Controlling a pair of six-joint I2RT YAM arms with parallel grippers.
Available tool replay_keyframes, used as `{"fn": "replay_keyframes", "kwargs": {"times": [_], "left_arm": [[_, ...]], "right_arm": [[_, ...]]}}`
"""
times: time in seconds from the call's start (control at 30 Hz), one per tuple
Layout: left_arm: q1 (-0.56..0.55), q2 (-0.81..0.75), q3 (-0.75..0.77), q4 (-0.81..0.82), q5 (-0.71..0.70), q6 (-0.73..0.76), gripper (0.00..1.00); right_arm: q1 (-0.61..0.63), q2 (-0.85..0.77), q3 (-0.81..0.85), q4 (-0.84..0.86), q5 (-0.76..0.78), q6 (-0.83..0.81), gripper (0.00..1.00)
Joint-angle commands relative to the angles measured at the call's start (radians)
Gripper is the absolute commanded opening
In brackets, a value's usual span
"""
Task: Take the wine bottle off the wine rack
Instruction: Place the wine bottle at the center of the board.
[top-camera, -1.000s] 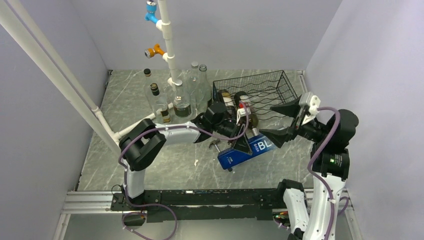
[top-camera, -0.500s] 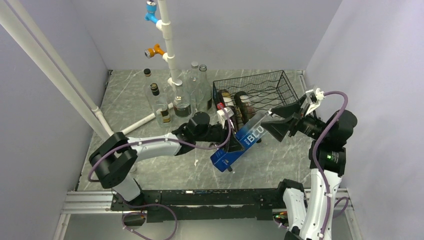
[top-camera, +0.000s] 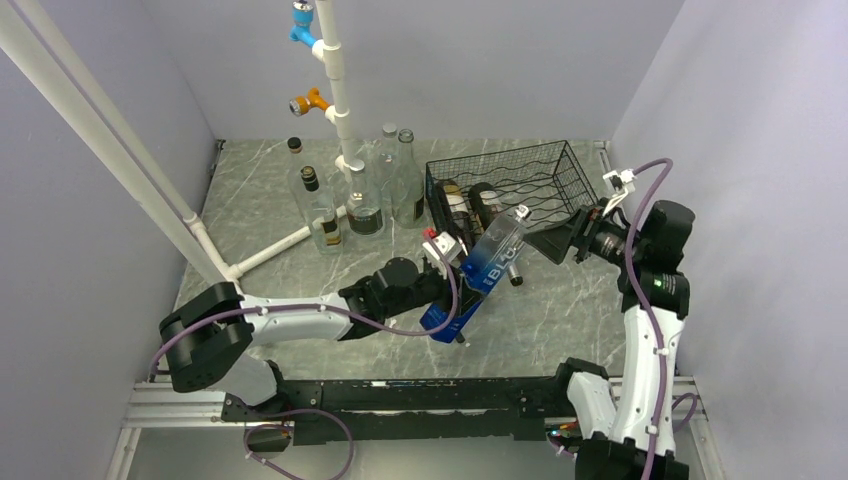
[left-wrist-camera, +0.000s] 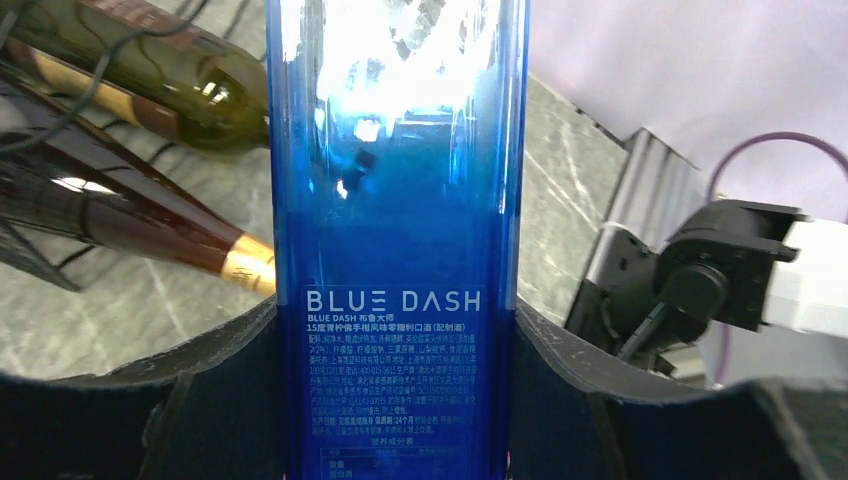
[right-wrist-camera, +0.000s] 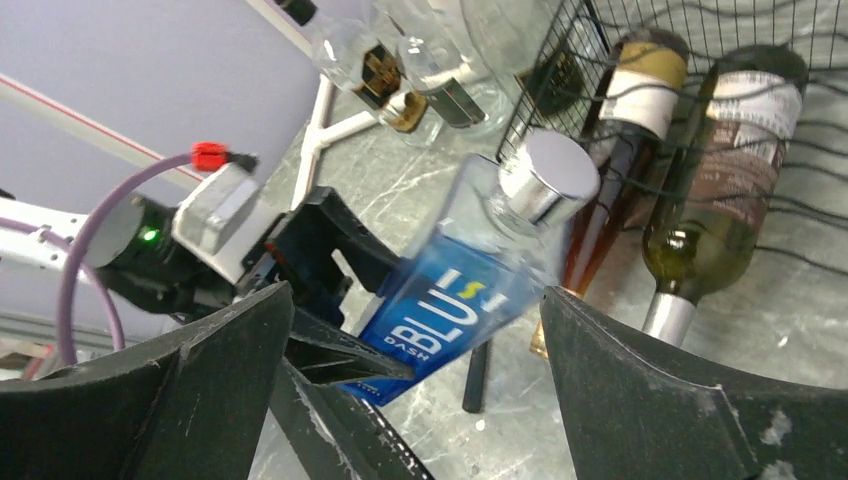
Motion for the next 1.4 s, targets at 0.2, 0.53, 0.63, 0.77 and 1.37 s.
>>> {"fn": "replay_keyframes", "kwargs": {"times": [0.2, 0.53, 0.63, 0.77, 1.37], "left_arm": [[-0.113, -0.052, 0.053, 0.301, -0.336, 0.187, 0.00], [-0.184, 0.013, 0.110, 0.361, -0.482, 0.281, 0.00], [-0.201, 0.038, 0.129, 0.386, -0.508, 0.305, 0.00], [-0.217, 0.062, 0.150, 0.410, -0.528, 0.336, 0.00], [-0.226, 0.095, 0.164, 0.397, -0.506, 0.327, 0.00]], "right_arm": [[0.041, 0.067, -0.020, -0.044, 0.065, -0.046, 0.96], [0.150, 0.115, -0.057, 0.135, 0.080, 0.055, 0.97], [0.184, 0.129, -0.071, 0.203, 0.081, 0.099, 0.98], [0.210, 0.153, -0.086, 0.271, 0.082, 0.143, 0.98], [0.228, 0.171, -0.144, 0.477, -0.011, 0.214, 0.23]]}}
